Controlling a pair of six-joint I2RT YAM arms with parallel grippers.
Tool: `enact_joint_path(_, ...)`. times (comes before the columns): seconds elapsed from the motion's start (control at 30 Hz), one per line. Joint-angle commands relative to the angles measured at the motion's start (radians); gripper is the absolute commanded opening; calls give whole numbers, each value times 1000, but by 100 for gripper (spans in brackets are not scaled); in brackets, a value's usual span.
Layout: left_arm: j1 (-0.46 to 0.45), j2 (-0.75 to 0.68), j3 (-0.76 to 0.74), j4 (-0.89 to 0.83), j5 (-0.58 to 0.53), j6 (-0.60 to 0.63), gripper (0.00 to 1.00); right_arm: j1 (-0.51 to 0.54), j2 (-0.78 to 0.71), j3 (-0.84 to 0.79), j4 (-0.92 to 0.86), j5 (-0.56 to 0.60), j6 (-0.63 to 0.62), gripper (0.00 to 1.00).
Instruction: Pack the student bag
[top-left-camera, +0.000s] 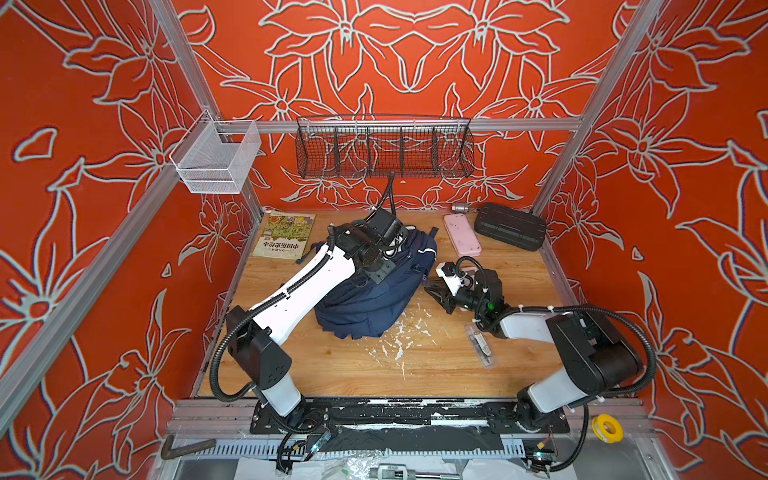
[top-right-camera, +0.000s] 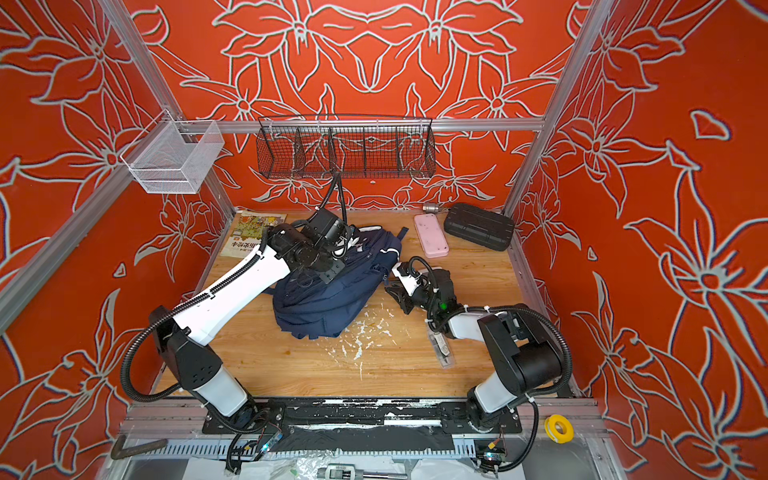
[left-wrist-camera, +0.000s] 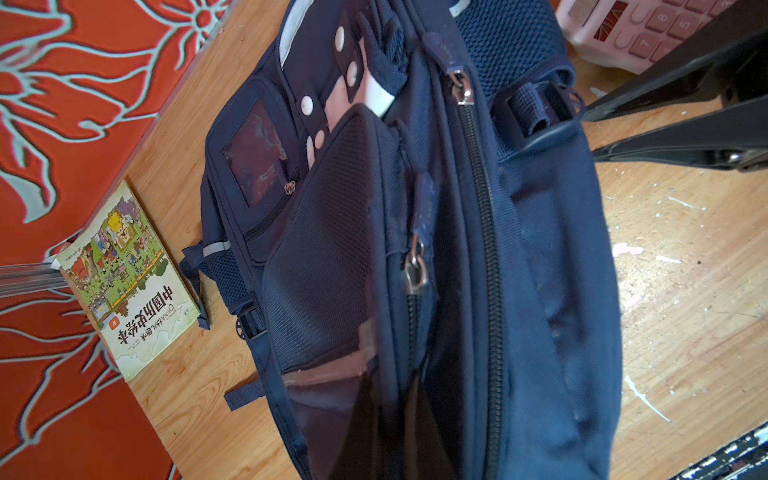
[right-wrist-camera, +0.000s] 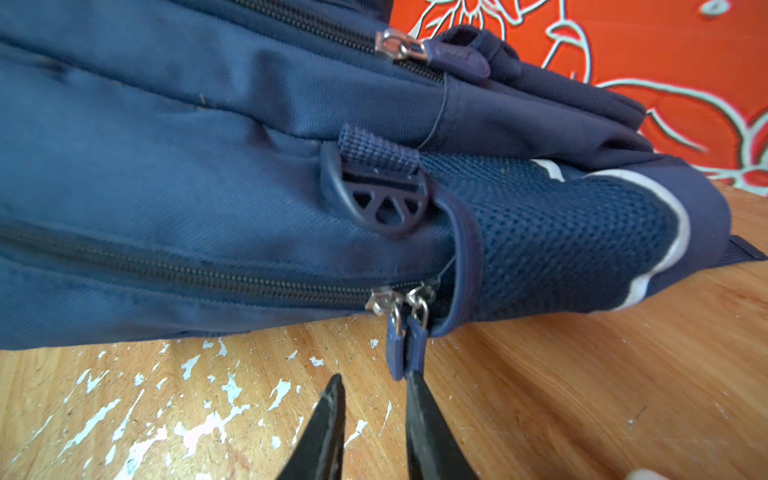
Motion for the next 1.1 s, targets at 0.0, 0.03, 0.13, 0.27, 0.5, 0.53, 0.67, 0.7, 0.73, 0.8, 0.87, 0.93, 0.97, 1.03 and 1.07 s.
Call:
enact_joint_path(0.0, -2, -51, 31, 69, 11, 2, 0, 9, 15, 33, 44, -26, 0, 27)
enact_joint_path(0.03, -3, -50, 31, 68, 12, 0, 0, 8, 17, 38, 40, -31, -1, 27)
enact_joint_path(0.13, -4, -48, 33, 68, 14, -1, 0, 12, 24, 45, 37, -24, -3, 27)
enact_joint_path(0.27, -5, -48, 37, 67, 14, 0, 0, 12, 39, 51, 37, -21, -3, 26)
enact_joint_path(0.5, -12, -45, 52, 68, 16, 2, 0, 23, 59, 74, 28, -20, 10, 24)
enact_joint_path(0.53, -12, -43, 55, 67, 16, 1, 0, 24, 61, 78, 21, -18, 11, 24)
enact_joint_path(0.67, -13, -39, 64, 63, 17, 2, 0, 26, 68, 101, -17, -17, 5, 24)
enact_joint_path(0.7, -13, -42, 63, 65, 16, 2, 0, 27, 67, 106, -26, -19, 1, 24)
enact_joint_path(0.73, -13, -44, 63, 67, 14, 3, 0, 28, 69, 109, -31, -22, 1, 24)
enact_joint_path(0.8, -13, -47, 63, 69, 7, 6, 0, 29, 68, 110, -36, -25, 5, 22)
enact_joint_path(0.87, -14, -52, 64, 75, 0, 11, 0, 30, 65, 103, -34, -35, 16, 20)
enact_joint_path(0.93, -13, -54, 64, 78, -3, 14, 0, 32, 63, 97, -38, -43, 28, 19)
enact_joint_path(0.97, -14, -56, 67, 77, -3, 16, 0, 33, 63, 92, -44, -49, 30, 20)
enact_joint_path(1.03, -14, -57, 66, 77, -3, 18, 0, 35, 63, 86, -51, -50, 34, 22)
enact_joint_path(1.07, -13, -57, 66, 75, -1, 19, 0, 35, 62, 79, -46, -46, 35, 23)
